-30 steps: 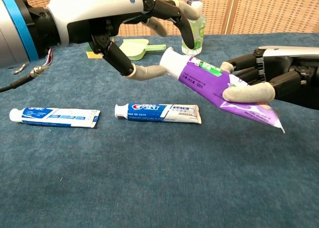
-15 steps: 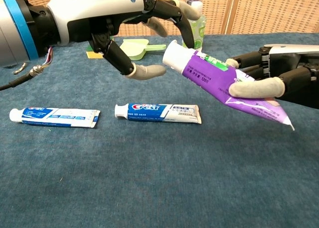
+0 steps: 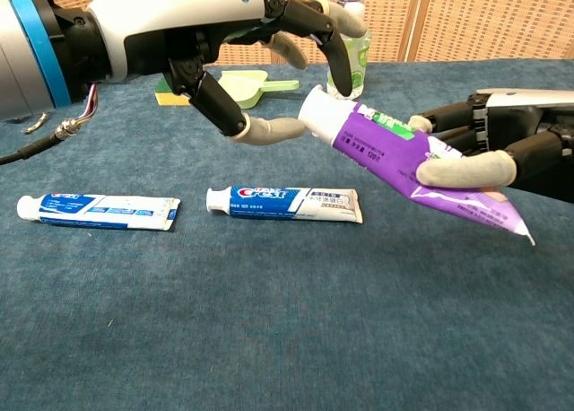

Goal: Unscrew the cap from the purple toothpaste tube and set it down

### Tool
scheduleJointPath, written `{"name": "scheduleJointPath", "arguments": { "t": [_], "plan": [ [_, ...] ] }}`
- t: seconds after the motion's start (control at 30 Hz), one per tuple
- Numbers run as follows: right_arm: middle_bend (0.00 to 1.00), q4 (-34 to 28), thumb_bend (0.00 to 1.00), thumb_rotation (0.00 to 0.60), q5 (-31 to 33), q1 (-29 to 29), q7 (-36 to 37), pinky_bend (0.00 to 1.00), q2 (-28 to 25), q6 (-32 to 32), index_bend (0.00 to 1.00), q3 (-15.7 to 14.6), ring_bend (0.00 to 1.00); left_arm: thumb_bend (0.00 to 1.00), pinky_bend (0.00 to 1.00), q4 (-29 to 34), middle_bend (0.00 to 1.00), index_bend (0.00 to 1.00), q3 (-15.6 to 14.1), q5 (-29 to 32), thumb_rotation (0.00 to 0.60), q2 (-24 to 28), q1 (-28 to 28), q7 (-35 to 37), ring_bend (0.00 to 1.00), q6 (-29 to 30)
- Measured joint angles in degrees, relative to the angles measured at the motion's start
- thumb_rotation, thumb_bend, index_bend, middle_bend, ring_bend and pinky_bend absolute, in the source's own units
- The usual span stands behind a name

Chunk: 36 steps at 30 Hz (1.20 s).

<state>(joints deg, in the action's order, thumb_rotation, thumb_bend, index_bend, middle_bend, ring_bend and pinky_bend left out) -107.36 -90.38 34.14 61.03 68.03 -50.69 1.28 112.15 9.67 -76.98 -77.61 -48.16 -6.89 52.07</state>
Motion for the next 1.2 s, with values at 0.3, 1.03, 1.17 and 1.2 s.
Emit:
{"name": "scheduleJointPath", "arguments": {
  "t": [0.3,1.03,1.17,1.2],
  "plan": [
    [0.73,0.7,0.64,0.6,0.1,0.5,1.4,0.86,0.2,-0.3,0.98,-0.5,0.75,0.36,0.14,0.3,0.07,0.36,-0.3,0.2,0.6,0.2,-0.1,-0.3,0.0,0.3],
    [0.75,2.8,0.64,0.6,-0.6,0.9,6.7,0.87,-0.1,-2.4,0.99,-1.7,0.77,0.36,0.14,0.6,0.08,0.4,-0.9,0.3,0.6,0.9,0.0,-0.6,0.0,0.9],
    [0.75,3.1,0.64,0.6,-0.6,1.0,7.8,0.87,-0.1,-2.8,0.99,-1.7,0.77,0.36,0.14,0.6,0.08,0.4,-1.0,0.2,0.6,0.9,0.1,-0.4,0.0,1.0],
    [0.75,3.1,0.64,0.6,-0.6,1.0,8.0,0.87,-0.1,-2.9,0.99,-1.7,0.77,0.36,0.14,0.6,0.08,0.4,-1.0,0.2,0.6,1.0,0.2,-0.3,0.0,1.1]
  ]
}}
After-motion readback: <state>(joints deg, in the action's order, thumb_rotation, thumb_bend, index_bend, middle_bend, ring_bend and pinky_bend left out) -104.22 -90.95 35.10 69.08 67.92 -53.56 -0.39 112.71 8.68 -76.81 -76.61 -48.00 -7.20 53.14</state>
